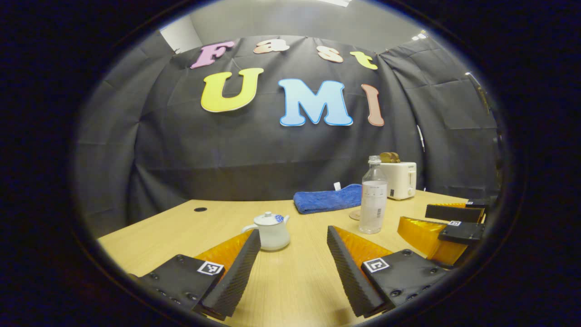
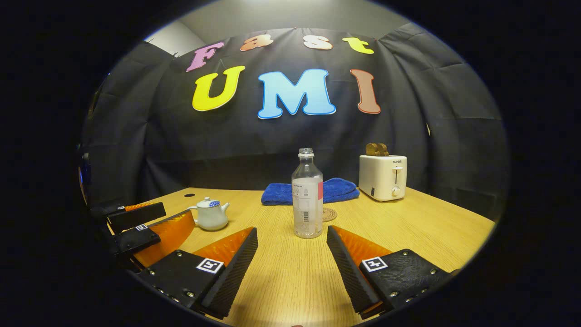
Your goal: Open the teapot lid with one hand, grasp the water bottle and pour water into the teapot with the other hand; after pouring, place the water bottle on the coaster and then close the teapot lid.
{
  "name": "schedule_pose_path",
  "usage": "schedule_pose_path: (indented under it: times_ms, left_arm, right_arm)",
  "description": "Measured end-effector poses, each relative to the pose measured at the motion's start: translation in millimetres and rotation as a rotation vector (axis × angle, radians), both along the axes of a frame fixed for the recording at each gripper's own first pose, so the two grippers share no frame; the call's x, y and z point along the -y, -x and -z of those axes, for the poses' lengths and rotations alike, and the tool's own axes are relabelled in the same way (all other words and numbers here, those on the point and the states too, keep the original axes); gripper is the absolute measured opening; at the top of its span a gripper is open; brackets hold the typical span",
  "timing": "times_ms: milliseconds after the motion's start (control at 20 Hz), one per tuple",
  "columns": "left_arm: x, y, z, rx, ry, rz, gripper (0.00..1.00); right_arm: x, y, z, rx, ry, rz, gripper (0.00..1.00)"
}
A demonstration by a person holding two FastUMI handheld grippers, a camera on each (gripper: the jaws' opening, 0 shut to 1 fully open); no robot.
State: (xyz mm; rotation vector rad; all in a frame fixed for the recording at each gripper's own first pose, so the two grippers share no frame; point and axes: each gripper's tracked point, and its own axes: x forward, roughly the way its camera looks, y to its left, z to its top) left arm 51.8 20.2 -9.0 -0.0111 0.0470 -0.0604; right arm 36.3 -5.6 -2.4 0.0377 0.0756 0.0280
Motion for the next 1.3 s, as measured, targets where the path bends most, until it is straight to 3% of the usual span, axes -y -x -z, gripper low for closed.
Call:
schedule_pose_path:
  times_ms: [350, 850, 1150, 1300]
  left_arm:
    - [-13, -53, -18, -0.001, 0.066, 0.059, 0.99]
    - [-20, -123, -7, -0.041, 0.043, 0.101, 0.99]
    - [-25, -149, -1, -0.058, 0.099, 0.113, 0.99]
    - [-24, -157, 3, -0.066, 0.085, 0.128, 0.94]
  right_arm:
    - [2, -49, -22, 0.004, 0.009, 0.006, 0.95]
    - [19, -93, -22, -0.09, 0.016, 0.059, 0.95]
    - [28, -128, -11, -0.155, -0.014, 0.093, 0.95]
    - [30, -140, 4, -0.176, -0.021, 0.105, 0.95]
